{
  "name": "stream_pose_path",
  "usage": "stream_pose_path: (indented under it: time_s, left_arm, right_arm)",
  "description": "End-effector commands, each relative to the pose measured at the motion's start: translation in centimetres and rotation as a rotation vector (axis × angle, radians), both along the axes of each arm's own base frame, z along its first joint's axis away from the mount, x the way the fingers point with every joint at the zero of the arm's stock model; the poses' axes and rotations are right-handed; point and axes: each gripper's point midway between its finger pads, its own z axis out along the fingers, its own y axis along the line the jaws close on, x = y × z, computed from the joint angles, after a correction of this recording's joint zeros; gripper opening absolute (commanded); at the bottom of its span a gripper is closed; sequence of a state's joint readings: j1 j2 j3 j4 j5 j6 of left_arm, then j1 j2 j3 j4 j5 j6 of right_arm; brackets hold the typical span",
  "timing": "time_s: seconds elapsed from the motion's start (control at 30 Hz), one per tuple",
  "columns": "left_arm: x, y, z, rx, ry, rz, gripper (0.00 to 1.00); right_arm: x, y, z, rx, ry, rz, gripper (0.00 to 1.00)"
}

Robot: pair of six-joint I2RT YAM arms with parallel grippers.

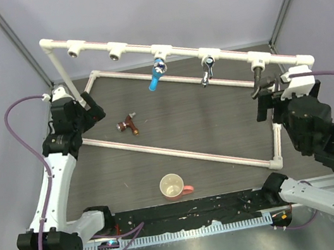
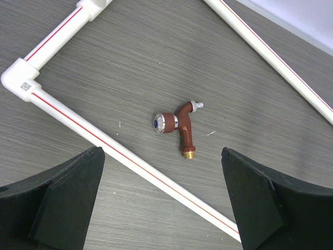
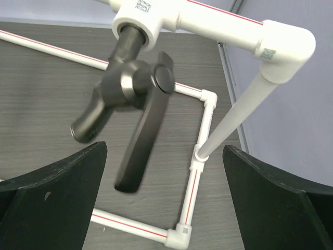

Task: Install the water faucets

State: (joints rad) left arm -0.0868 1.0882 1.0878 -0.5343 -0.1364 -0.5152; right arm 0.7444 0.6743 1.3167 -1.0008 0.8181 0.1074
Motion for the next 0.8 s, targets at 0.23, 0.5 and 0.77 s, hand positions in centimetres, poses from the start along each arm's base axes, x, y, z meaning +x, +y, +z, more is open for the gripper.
stream_pose_path:
  time_s: [0.23,0.5,0.77]
  left_arm:
    - [0.3,0.3,1.7,-0.049,-0.067,-0.007,1.00]
    - [0.2,0.6,1.6,-0.050,-0.067,0.001,1.00]
    - [0.2,0.9,1.6,-0.052,-0.066,0.010,1.00]
  right_arm:
    - [5.1,3.5,1.6,0.077,-0.099,-0.079,1.00]
    - [8.6,3.5,0.8,0.112,-0.129,-0.124,1.00]
    - [9.3,1.9,-1.2,0.152,-0.101,-0.136,1.00]
